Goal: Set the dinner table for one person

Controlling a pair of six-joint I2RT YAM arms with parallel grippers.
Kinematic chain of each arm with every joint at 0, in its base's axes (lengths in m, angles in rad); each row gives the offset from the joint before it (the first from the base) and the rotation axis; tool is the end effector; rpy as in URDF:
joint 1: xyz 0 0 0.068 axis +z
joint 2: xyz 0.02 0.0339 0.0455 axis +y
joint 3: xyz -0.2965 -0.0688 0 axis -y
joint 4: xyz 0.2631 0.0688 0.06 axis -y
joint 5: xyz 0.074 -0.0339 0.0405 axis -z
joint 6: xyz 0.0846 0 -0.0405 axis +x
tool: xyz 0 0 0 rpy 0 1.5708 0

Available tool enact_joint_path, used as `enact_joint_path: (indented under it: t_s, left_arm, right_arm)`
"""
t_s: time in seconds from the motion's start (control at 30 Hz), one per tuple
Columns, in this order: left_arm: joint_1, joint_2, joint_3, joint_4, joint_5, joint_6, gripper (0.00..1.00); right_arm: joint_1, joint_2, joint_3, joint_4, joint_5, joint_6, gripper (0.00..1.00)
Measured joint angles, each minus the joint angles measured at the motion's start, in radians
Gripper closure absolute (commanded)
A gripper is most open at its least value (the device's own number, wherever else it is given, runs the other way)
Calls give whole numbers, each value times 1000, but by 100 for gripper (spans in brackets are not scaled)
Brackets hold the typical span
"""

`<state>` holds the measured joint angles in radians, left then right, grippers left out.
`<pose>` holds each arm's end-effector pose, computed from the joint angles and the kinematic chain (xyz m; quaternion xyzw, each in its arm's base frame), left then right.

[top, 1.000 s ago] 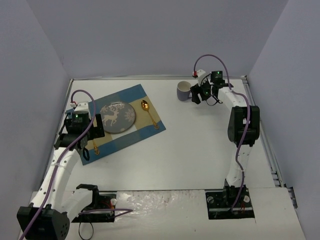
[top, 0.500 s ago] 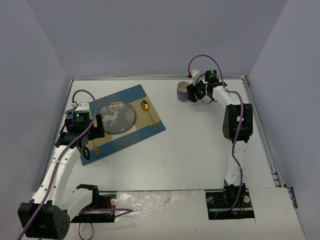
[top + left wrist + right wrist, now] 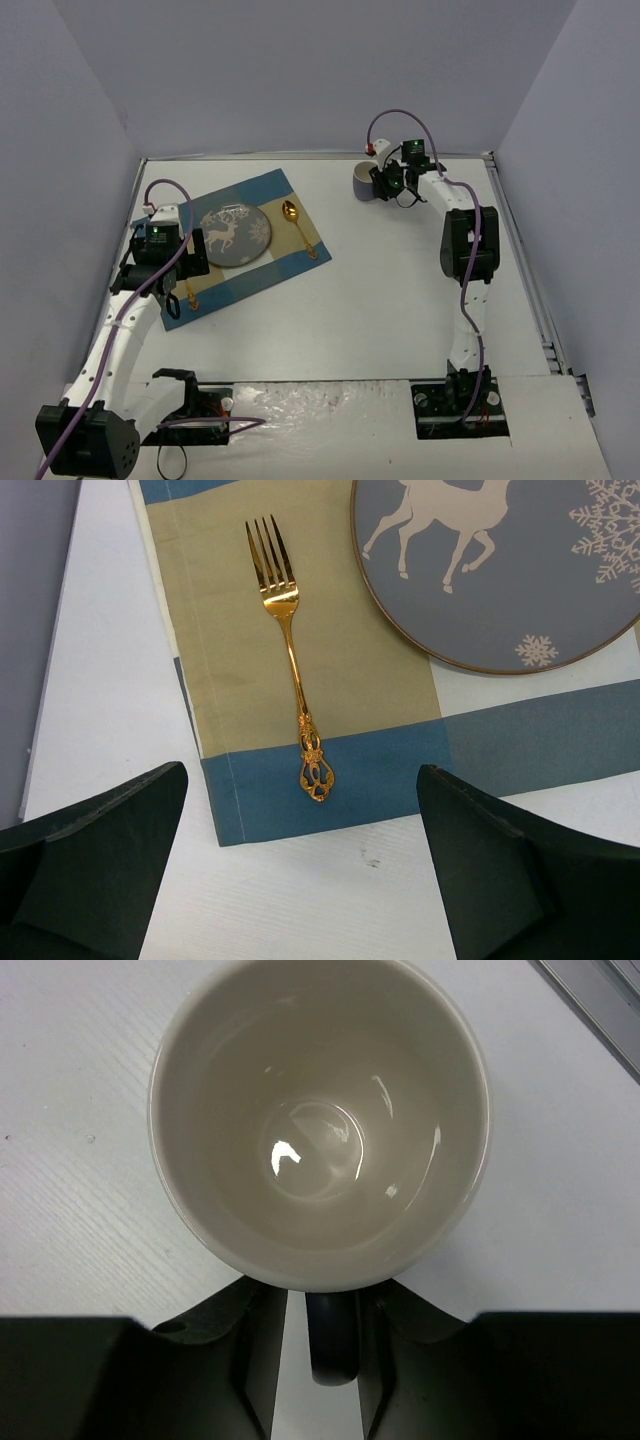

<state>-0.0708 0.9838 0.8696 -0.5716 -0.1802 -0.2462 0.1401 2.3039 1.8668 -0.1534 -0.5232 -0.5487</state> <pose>0.2461 -0.0023 0.2904 -0.1172 0.8932 0.0130 0.4339 0.5927 0.1263 0.1948 -0.4023 0.7611 0.1312 0.4916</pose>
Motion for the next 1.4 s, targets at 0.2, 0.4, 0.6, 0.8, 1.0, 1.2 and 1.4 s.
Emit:
enact_joint_path:
  t_s: [0.2,0.4,0.6,0.8,1.0,1.2,1.4]
  left_arm:
    - [0,0,0,1,6,0,3]
    - [0,0,0,6,53,-3,3]
    - [-13,17,29,2,150,-34,3]
    - [-112,105,165,16,276,-88,3]
    - [-238,197,298,51,353,-157,8]
    - [-336,330,429,97,396,-207,13]
    - [-402,447,566,90,400,-230,18]
  right_arm:
    - [6,-8,-25,23,10,10,100]
    - [13,-113,-224,135,34,51,100]
    - [76,-291,-461,179,62,100,100]
    - [193,-486,-644,197,70,168,100]
    - [275,-654,-748,219,83,223,100]
    - [371,-770,-772,221,120,255,100]
    - [468,-809,-780,223,156,268,100]
